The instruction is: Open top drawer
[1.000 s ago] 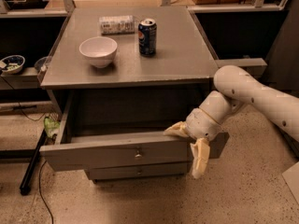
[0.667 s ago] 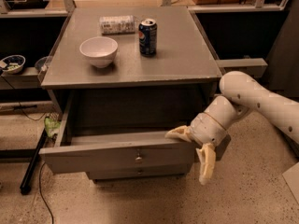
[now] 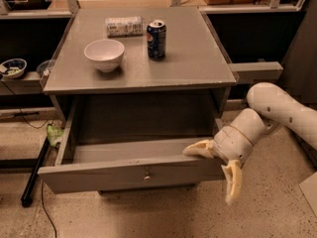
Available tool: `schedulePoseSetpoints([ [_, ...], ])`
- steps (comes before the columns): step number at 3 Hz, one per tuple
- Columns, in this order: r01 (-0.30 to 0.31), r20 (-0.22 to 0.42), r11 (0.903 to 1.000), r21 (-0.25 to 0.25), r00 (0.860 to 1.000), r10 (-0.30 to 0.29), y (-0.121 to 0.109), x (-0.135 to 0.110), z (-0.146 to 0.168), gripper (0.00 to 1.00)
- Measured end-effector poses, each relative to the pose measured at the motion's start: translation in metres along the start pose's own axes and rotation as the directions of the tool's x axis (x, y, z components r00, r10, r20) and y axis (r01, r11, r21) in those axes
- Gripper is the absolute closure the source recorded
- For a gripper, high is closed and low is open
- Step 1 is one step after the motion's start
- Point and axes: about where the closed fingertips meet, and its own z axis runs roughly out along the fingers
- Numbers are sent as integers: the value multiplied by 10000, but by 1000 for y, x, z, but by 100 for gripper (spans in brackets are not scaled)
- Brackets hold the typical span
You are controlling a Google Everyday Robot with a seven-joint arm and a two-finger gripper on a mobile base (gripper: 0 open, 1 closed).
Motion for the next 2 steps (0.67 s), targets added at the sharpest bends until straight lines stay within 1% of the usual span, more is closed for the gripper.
schedulePoseSetpoints([
  [1,15,75,10000,11,10000,-16,8,3,-2,0],
  [2,17,78,10000,7,10000,-17,9,3,-2,0],
])
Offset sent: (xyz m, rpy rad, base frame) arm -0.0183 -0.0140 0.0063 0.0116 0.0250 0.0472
